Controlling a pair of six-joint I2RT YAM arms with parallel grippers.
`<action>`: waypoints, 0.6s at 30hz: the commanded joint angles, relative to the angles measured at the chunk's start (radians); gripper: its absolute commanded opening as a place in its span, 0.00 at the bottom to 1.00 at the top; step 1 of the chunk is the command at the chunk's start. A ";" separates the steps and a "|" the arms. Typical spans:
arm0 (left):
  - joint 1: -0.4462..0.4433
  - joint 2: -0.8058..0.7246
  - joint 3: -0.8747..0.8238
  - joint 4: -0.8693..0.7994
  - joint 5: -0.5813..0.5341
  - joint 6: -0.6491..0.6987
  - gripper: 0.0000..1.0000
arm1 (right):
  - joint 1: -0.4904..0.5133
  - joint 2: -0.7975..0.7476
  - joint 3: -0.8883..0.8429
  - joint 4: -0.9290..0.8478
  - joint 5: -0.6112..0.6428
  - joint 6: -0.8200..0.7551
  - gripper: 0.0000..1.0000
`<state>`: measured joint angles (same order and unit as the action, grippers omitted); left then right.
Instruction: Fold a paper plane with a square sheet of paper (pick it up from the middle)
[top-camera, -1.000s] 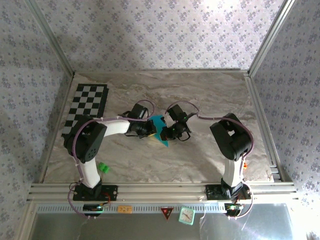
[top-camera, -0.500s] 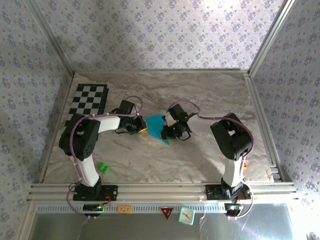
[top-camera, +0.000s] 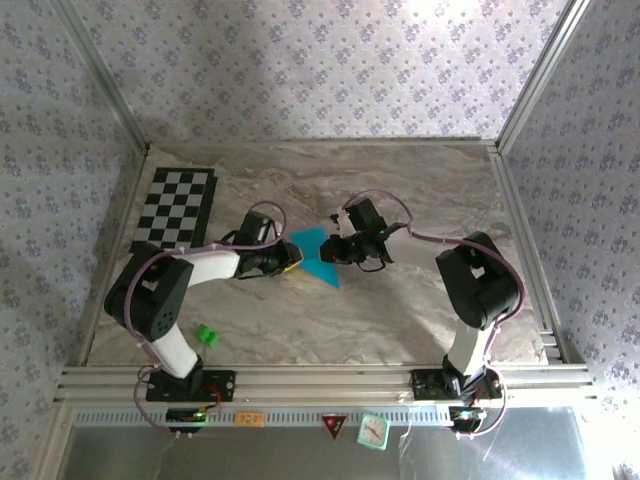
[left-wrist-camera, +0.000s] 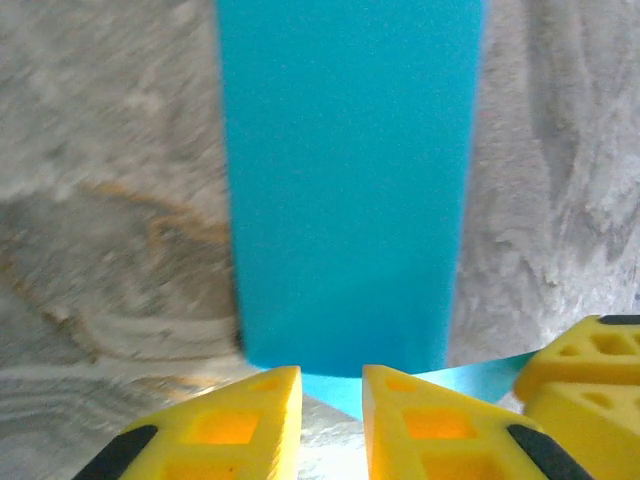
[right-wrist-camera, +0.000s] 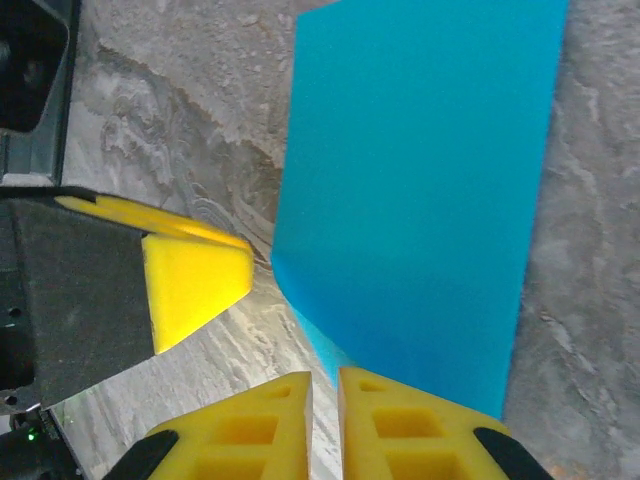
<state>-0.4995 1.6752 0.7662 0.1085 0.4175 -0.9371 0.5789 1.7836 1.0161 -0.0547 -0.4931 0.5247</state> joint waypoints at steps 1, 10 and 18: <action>-0.006 -0.052 -0.017 0.063 0.003 -0.047 0.27 | -0.007 0.027 -0.011 -0.032 0.006 0.022 0.17; -0.012 -0.033 -0.033 0.083 0.023 -0.082 0.34 | -0.018 0.098 0.019 -0.084 0.039 0.021 0.17; -0.013 0.011 -0.007 0.091 0.036 -0.096 0.35 | -0.030 0.128 0.026 -0.113 0.045 0.017 0.17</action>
<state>-0.5068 1.6627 0.7361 0.1810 0.4335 -1.0210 0.5564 1.8778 1.0252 -0.1070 -0.4751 0.5354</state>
